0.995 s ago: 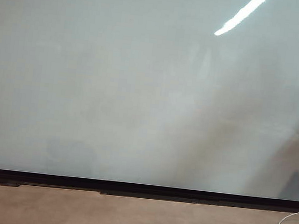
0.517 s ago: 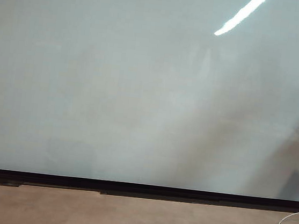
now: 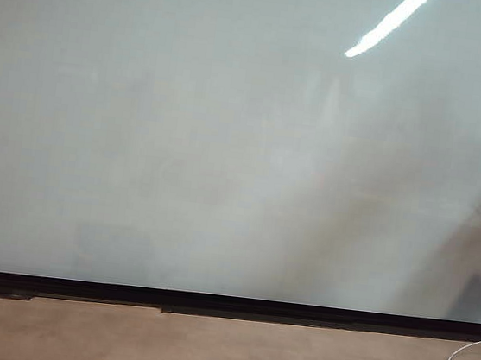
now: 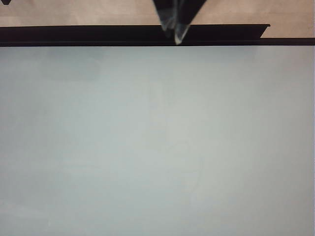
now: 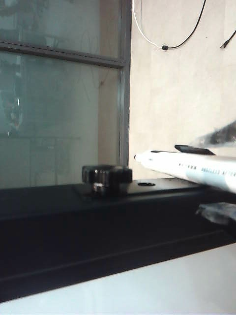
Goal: Pick up the pen on the shelf to the right of the whiteboard and draw a rectangle.
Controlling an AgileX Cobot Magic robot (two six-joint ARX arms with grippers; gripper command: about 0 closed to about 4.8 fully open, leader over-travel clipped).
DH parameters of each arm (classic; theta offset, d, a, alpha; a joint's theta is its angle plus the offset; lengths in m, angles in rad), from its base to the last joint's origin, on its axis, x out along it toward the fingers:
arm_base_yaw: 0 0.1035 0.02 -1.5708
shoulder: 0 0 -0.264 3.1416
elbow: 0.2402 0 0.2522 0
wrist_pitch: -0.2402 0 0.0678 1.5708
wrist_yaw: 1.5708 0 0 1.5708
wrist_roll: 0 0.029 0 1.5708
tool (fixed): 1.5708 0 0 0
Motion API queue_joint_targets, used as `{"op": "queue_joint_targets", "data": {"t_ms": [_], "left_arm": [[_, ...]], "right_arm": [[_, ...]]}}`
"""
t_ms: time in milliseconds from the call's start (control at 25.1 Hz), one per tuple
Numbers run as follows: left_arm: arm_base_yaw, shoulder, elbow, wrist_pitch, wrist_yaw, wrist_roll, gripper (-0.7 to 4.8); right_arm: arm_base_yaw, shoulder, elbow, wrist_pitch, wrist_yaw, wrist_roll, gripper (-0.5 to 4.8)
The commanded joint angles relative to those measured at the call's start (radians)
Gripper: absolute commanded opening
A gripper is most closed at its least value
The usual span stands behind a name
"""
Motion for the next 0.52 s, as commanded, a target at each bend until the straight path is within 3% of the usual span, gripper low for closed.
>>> {"op": "queue_joint_targets", "data": {"t_ms": [40,318,517], "left_arm": [[0.000,0.000,0.003,0.006,0.000,0.004,-0.04],[0.000,0.000,0.003,0.006,0.000,0.004,-0.04],[0.000,0.000,0.003,0.006,0.000,0.004,-0.04]], "right_arm": [[-0.001,-0.004,0.002,0.013,0.004,0.004,1.43],[-0.001,-0.004,0.002,0.011,0.004,0.004,1.42],[-0.001,-0.004,0.002,0.007,0.003,0.004,1.04]]}}
